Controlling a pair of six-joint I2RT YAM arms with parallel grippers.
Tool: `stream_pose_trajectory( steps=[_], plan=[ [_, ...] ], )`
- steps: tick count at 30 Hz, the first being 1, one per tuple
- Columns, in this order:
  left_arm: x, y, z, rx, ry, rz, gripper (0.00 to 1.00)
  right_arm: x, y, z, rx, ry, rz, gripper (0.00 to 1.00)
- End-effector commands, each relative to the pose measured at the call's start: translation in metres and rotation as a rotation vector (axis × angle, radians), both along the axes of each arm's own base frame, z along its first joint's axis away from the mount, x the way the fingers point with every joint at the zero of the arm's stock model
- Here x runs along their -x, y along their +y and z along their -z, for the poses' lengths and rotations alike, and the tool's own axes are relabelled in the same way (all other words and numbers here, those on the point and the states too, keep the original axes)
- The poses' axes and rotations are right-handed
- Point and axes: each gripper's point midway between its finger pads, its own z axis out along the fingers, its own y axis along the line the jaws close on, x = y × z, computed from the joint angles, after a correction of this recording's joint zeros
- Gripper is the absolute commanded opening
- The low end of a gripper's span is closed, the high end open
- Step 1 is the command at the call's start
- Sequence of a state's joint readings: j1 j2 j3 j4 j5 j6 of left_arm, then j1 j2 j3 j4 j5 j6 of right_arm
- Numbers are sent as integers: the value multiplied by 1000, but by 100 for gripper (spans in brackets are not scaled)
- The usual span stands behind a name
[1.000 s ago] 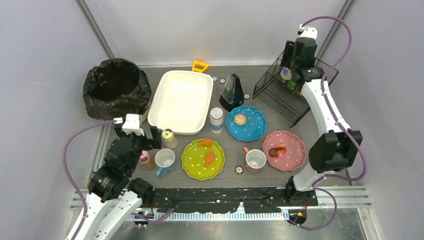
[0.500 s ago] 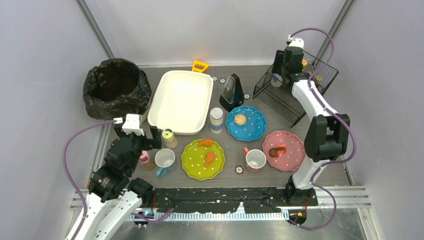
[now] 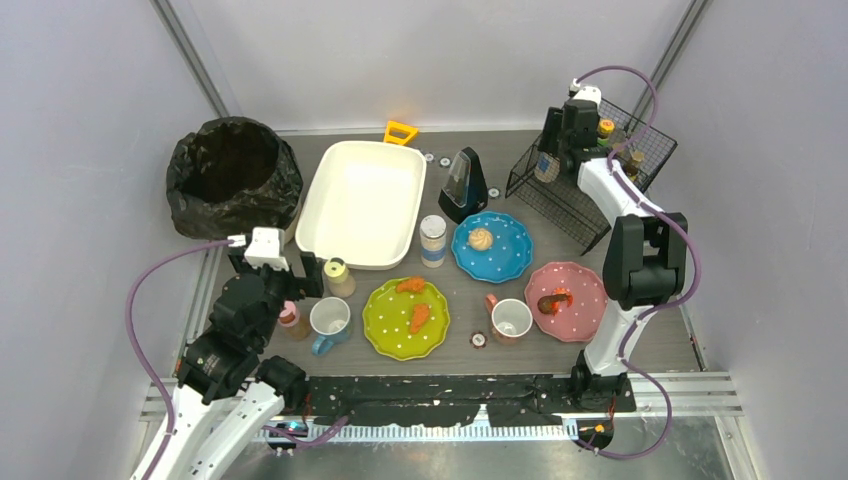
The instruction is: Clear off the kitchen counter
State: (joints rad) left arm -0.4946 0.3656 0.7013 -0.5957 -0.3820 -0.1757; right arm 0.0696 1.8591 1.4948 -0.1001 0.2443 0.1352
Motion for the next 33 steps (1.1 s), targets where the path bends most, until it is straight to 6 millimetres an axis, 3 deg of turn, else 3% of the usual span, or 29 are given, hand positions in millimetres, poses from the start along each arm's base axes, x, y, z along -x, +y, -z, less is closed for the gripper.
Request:
stream_pose_trajectory(
  steps=[1,4,10,13,14,15,17,22,26,29,33],
  plan=[
    [-6,-1,-7,14,-22,-8,99,-10,5,-32,-35,-80,-12,70],
    [-7,-2,-5,14,-10,-12,99,-4,10,-47,-49,-95,-36,83],
    [-8,-2,2,48,62,-54,99,23,20,-85,-92,-142,-88,97],
    [-5,5,7,59,129,-117,99,47,25,-100,-110,-154,-121,98],
    [-2,8,11,60,166,-142,99,54,25,-93,-111,-135,-125,97],
    [3,11,20,56,221,-172,99,63,27,-106,-111,-159,-137,96],
    [12,17,31,73,300,-233,99,82,30,-110,-115,-167,-157,95],
    [28,10,60,169,444,-283,97,129,50,-108,-176,-222,-236,95],
    [36,4,79,206,524,-306,97,161,63,-91,-242,-245,-282,95],
    [35,4,80,205,535,-321,97,177,64,-79,-269,-249,-282,95],
    [20,-16,71,254,530,-256,96,191,75,-70,-259,-247,-328,95]
  ],
)
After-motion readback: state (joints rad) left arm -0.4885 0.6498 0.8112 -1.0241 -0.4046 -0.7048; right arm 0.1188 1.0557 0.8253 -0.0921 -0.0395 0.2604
